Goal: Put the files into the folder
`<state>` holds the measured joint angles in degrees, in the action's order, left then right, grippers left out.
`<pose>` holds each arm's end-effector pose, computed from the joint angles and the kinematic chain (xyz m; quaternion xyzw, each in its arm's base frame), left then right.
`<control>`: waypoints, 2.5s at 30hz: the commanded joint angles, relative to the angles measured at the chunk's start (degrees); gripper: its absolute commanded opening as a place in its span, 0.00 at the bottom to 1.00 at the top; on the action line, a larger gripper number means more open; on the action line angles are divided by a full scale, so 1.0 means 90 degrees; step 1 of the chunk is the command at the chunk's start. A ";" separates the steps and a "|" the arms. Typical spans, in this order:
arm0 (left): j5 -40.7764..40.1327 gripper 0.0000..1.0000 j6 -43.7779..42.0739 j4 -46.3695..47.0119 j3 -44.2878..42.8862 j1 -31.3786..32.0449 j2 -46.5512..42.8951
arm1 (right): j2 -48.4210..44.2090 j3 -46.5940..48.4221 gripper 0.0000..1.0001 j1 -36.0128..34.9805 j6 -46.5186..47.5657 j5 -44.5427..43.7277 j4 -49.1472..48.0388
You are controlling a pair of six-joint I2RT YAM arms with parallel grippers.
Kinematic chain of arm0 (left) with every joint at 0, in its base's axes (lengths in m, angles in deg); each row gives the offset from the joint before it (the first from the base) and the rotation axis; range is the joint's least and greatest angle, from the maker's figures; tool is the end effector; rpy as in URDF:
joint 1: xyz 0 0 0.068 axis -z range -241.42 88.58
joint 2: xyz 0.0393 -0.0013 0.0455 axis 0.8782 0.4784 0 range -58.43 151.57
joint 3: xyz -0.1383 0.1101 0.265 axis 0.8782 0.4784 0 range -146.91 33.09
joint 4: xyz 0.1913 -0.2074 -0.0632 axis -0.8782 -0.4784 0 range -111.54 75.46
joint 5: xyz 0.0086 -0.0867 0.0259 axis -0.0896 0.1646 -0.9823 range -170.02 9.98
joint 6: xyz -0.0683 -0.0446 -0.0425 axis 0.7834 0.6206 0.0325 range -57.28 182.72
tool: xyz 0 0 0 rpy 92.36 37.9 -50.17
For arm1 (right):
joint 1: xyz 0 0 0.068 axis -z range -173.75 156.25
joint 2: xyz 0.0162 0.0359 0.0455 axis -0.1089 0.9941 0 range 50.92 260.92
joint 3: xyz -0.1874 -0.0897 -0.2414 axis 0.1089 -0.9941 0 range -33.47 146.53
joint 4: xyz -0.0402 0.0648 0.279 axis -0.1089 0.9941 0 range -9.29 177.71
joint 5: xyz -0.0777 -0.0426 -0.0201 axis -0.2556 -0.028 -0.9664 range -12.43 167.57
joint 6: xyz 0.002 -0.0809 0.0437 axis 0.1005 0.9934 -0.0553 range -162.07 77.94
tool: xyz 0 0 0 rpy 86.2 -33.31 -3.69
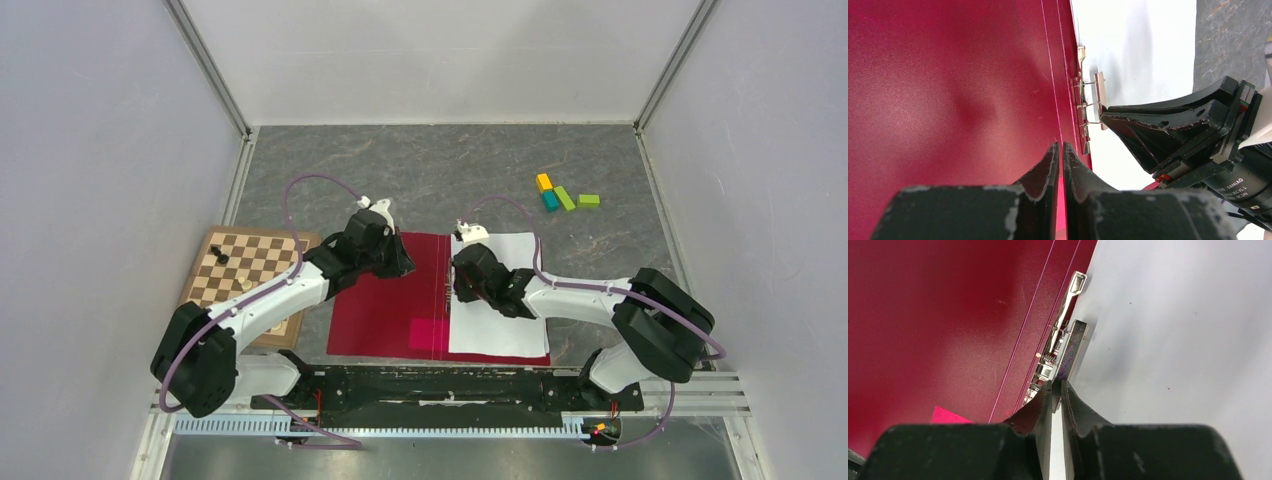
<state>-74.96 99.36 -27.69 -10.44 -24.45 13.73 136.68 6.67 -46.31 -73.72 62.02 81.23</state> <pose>0.2438 -0.1927 0.2267 0.0207 0.9118 -0.2768 0.3027 0.2231 0.2552 0.1588 -0.1171 0.9130 0.1551 0.3587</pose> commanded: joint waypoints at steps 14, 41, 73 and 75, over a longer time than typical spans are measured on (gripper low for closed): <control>-0.0265 0.11 0.0807 0.0337 0.0178 -0.0036 0.0289 | 0.0086 -0.0270 0.15 0.0304 0.0411 -0.0594 0.0461; -0.1954 0.02 0.4227 0.0381 0.1167 0.1220 0.1207 | -0.0279 -0.0801 0.12 0.0400 0.0745 0.0278 0.0096; -0.2182 0.02 0.4142 0.0202 0.0863 0.1371 0.1014 | -0.1716 0.0123 0.31 0.0108 0.1111 -0.0337 0.1381; -0.2252 0.03 0.3948 0.0050 0.0745 0.1368 0.0872 | -0.1533 0.0455 0.31 -0.0055 0.1180 -0.0608 0.1660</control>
<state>-92.01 138.00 -23.25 -0.89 -12.41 23.07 121.18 4.20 -44.32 -65.44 61.75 90.65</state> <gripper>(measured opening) 0.033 0.309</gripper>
